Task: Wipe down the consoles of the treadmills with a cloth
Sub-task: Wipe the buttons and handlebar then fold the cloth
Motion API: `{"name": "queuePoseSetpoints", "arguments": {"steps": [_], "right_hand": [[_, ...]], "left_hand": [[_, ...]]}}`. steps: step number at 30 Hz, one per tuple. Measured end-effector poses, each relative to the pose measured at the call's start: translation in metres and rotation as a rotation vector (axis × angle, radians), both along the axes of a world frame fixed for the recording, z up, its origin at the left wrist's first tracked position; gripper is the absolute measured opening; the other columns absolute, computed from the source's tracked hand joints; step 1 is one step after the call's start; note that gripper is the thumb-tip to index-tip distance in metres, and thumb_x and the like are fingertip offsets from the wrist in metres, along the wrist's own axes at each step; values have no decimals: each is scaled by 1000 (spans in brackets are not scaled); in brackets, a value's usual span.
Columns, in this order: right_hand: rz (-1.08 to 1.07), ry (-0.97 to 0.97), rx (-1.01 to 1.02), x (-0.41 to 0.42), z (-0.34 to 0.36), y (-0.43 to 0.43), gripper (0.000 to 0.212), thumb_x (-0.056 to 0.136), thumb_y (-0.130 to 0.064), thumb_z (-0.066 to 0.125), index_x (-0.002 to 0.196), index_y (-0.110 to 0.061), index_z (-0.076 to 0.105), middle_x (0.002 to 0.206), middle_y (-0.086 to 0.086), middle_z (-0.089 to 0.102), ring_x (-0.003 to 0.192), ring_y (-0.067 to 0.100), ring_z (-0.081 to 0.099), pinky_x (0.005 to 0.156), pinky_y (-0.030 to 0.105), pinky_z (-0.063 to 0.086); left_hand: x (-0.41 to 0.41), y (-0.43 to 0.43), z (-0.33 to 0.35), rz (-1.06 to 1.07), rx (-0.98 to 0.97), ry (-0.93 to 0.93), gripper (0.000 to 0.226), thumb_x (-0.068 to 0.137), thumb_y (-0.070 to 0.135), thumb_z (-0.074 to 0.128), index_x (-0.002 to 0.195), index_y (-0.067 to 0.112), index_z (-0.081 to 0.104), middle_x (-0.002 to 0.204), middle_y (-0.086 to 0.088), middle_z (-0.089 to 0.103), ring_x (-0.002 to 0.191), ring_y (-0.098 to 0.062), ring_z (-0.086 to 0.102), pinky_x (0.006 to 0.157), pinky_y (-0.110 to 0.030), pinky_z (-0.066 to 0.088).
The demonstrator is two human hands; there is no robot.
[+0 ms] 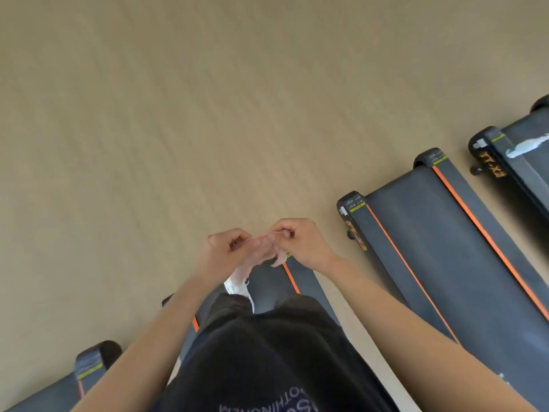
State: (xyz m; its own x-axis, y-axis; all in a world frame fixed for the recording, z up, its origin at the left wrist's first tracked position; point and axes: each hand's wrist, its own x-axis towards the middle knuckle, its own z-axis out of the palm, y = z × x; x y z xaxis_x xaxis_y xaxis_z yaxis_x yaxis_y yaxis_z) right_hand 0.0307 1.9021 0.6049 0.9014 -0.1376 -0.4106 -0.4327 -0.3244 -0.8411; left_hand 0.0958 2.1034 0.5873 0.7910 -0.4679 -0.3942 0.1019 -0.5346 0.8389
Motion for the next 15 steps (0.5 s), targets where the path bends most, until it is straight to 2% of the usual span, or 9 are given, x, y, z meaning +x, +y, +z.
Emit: {"name": "queuePoseSetpoints", "arguments": {"steps": [3, 5, 7, 9, 11, 13, 15], "right_hand": [[-172, -53, 2, 39, -5, -8, 24, 93, -7, 69, 81, -27, 73, 62, -17, 61, 61, 3, 53, 65, 22, 45], [-246, -70, -3, 63, -10, -19, 26, 94, -12, 70, 78, -33, 72, 59, -15, 59, 60, 10, 54, 64, 30, 47], [-299, -70, -34, 87, -16, -34, 28, 95, -13, 69, 77, -35, 72, 60, -13, 59, 61, 14, 56, 64, 30, 48], [-364, -71, -35, 110, -29, -54, 28, 95, -10, 68, 78, -31, 72, 61, -9, 58, 62, 16, 57, 62, 23, 49], [-442, -84, -19, 136, -51, -79, 26, 96, -6, 67, 80, -26, 73, 65, 6, 56, 62, 18, 57, 61, 19, 50], [-531, -87, -19, 160, -86, -107, 24, 95, -7, 66, 81, -25, 74, 67, 8, 58, 62, 14, 57, 65, 26, 52], [-606, -90, -29, 186, -129, -141, 21, 95, -9, 66, 82, -23, 75, 67, 2, 64, 64, 11, 58, 70, 36, 53]], "left_hand": [[56, 2, -8, -79, -26, 34, 17, 86, 38, 77, 77, 26, 73, 58, 0, 51, 58, -9, 40, 56, -22, 33], [90, 1, -17, -133, -15, 36, 13, 88, 33, 77, 77, 27, 73, 58, 5, 47, 58, -8, 37, 56, -21, 30], [123, -8, -27, -190, 20, 2, 12, 90, 29, 76, 78, 26, 73, 60, 8, 49, 58, -6, 38, 56, -21, 31], [155, -21, -39, -213, 31, -26, 12, 90, 28, 75, 79, 26, 73, 63, 9, 57, 59, -6, 43, 59, -24, 35], [188, -39, -62, -218, 38, -49, 11, 90, 31, 75, 81, 27, 73, 70, 8, 67, 64, -12, 52, 64, -30, 42], [222, -64, -93, -219, 45, -81, 14, 88, 38, 74, 82, 26, 74, 73, 6, 68, 67, -15, 56, 67, -32, 46], [261, -100, -128, -209, 53, -101, 13, 88, 34, 76, 81, 24, 73, 74, 4, 66, 66, -9, 54, 68, -30, 46]]}}
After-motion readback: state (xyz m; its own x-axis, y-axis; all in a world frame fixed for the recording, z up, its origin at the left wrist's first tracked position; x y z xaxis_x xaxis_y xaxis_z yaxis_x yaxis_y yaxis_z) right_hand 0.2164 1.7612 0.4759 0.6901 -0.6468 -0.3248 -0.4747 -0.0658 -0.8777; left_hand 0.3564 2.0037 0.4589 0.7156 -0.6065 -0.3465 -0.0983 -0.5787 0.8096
